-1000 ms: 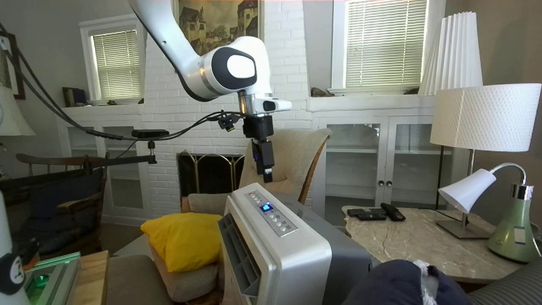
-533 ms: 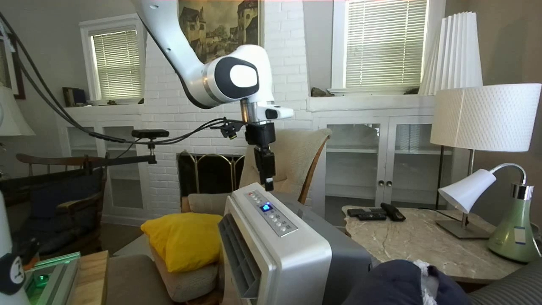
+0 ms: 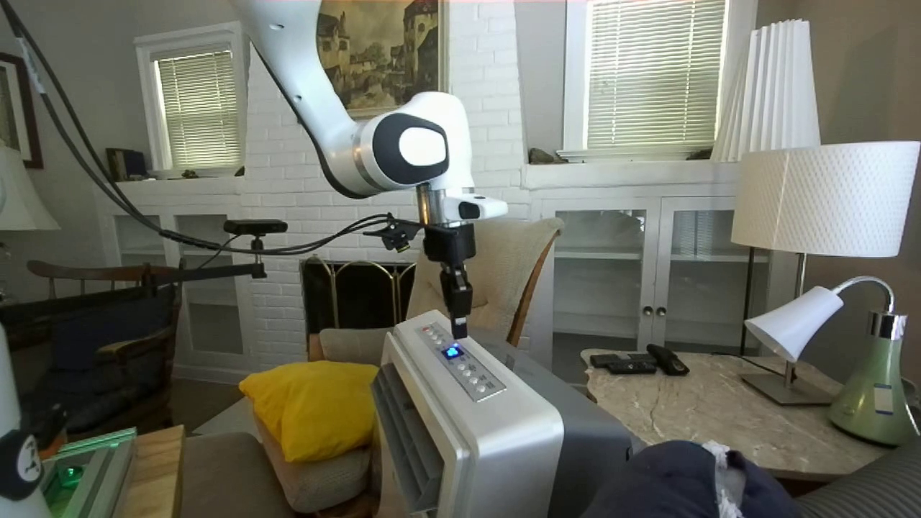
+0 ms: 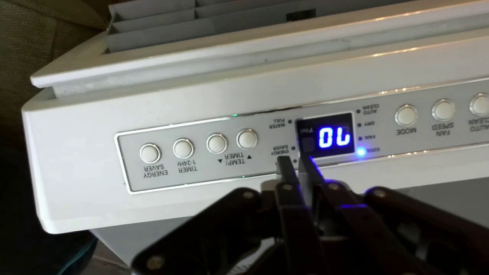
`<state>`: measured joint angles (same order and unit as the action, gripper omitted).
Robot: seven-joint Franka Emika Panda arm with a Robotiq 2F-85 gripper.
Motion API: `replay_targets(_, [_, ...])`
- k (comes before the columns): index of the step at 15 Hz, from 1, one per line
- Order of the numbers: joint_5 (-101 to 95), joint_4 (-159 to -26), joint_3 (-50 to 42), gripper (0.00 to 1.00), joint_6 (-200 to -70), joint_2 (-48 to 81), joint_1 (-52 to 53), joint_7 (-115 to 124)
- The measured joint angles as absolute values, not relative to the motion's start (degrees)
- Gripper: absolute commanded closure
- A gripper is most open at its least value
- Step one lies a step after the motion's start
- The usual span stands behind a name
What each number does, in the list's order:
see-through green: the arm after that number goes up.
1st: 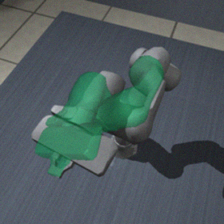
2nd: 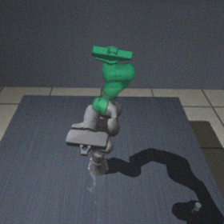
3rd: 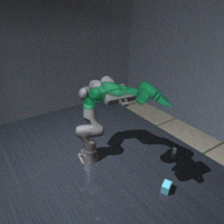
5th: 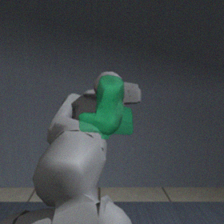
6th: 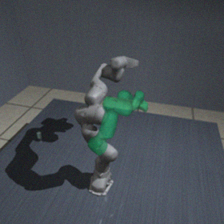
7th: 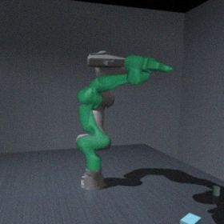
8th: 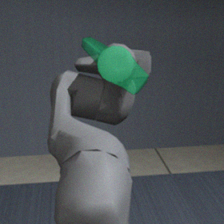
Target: Turn on the air conditioner.
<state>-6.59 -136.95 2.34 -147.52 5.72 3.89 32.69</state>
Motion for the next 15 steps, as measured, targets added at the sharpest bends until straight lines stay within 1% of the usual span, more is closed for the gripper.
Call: replay_targets(15, [-9.5, -137.0, 0.4, 1.0, -147.6, 7.4, 4.3, 32.7])
